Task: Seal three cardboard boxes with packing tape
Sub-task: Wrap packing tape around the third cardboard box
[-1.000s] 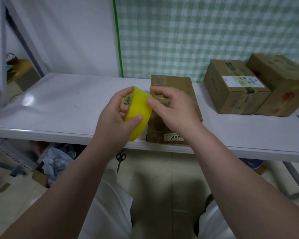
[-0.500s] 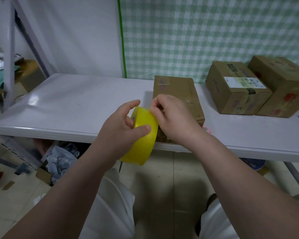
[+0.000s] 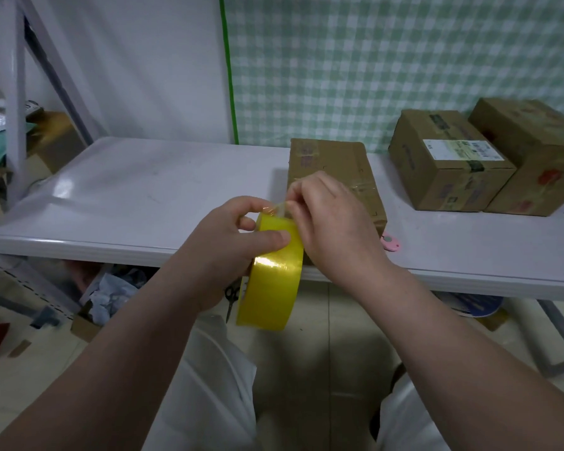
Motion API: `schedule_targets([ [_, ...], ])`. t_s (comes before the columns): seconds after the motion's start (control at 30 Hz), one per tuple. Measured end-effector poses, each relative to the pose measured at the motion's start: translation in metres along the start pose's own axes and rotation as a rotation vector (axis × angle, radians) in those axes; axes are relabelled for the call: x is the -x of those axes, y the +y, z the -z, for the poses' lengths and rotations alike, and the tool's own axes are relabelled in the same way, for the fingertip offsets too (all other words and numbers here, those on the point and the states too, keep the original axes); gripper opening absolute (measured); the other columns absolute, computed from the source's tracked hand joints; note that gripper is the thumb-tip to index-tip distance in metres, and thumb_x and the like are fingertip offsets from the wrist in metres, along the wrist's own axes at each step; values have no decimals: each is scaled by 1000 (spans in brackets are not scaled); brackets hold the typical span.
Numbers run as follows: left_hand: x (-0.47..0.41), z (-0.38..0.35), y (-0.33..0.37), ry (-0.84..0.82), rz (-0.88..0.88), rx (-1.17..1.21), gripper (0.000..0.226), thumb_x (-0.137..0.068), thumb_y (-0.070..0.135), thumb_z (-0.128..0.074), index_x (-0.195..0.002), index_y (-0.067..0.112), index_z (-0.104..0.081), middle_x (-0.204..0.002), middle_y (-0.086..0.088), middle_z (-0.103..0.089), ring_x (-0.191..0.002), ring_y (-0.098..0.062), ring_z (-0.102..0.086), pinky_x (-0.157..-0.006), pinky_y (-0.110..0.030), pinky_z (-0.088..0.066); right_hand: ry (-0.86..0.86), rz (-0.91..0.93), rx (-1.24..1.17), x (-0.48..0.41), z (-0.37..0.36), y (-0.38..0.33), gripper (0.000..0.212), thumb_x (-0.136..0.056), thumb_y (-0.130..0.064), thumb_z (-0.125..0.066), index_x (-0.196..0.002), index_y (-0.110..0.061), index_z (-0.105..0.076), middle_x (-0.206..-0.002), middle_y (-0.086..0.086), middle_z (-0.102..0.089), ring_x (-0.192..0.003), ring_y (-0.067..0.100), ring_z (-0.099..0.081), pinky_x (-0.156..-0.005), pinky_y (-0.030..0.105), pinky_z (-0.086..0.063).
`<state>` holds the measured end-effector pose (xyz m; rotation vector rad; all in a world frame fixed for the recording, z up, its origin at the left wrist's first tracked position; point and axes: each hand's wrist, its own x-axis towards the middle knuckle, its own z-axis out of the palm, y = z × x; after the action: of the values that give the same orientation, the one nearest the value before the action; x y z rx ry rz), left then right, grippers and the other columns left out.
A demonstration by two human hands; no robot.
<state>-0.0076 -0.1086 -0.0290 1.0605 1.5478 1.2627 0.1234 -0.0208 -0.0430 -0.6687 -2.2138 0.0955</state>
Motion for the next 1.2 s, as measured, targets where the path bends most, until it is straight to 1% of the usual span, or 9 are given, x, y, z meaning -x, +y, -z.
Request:
schedule_targets([
  [0.17, 0, -13, -2, -27, 63, 123, 29, -68, 20, -73, -94, 11, -62, -76, -5, -65, -63, -18, -63, -59, -33, -52, -42, -350, -364, 13, 2, 4, 9, -94, -24, -57, -101, -19, -60, -100, -8, -55, -82, 0, -54, -71, 11, -41],
  [0.23, -1, -19, -4, 50, 72, 134, 18, -78, 19, -72, -90, 11, -60, -77, -6, -60, -65, -19, -59, -61, -34, -50, -18, -587, -513, 23, 8, 1, 23, -92, -37, -58, -111, -29, -50, -108, -8, -55, -86, 3, -58, -76, 20, -48],
  [0.33, -5, -29, -10, 180, 90, 131, 7, -92, 18, -59, -89, 12, -58, -88, -12, -59, -79, -28, -58, -74, -46, -52, -118, -761, -571, 34, 16, 0, 42, -86, -58, -56, -90, -17, -58, -82, -4, -57, -74, 8, -54, -73, 33, -47],
  [0.47, -8, -40, -12, 278, 110, 144, 6, -94, 16, -54, -90, 13, -57, -99, -20, -59, -88, -34, -59, -83, -55, -51, -378, -830, -707, 44, 18, -4, 57, -67, -69, -63, -90, -17, -59, -85, -5, -62, -77, 10, -58, -68, 30, -44],
  [0.6, -7, -46, -14, 237, 121, 72, 10, -96, 17, -52, -98, 9, -57, -97, -16, -58, -82, -29, -59, -70, -44, -55, -470, -953, -884, 50, 24, 3, 63, -62, -54, -74, -109, -18, -55, -104, 6, -68, -93, 19, -67, -78, 36, -54],
  [0.73, -15, -35, -12, 21, 166, -145, 12, -94, 21, -56, -93, 9, -59, -83, -14, -60, -64, -23, -64, -57, -33, -56, -393, -965, -985, 59, 28, 3, 37, -80, -29, -76, -102, -14, -50, -78, 6, -64, -70, 15, -62, -63, 28, -50],
  [0.9, -27, -24, -17, -135, 86, -341, 17, -91, 18, -61, -76, 13, -60, -60, -1, -50, -46, -5, -46, -44, -18, -39, -305, -991, -977, 65, 35, 9, 29, -80, -36, -73, -96, -23, -52, -88, 11, -57, -77, 24, -56, -61, 32, -43],
  [1.07, -37, -30, -15, 2, -206, -505, 16, -87, 18, -66, -72, 15, -62, -67, -4, -59, -57, -8, -56, -55, -27, -48, -330, -967, -978, 67, 36, 11, 31, -77, -34, -71, -98, -25, -50, -90, 7, -58, -78, 19, -57, -62, 31, -44],
  [1.2, -47, -29, -4, 40, -276, -585, 20, -85, 19, -69, -67, 18, -59, -57, 2, -55, -56, -13, -55, -58, -31, -47, -254, -988, -1047, 62, 33, 9, 35, -73, -31, -71, -100, -23, -49, -93, 9, -58, -78, 22, -58, -62, 34, -47],
])
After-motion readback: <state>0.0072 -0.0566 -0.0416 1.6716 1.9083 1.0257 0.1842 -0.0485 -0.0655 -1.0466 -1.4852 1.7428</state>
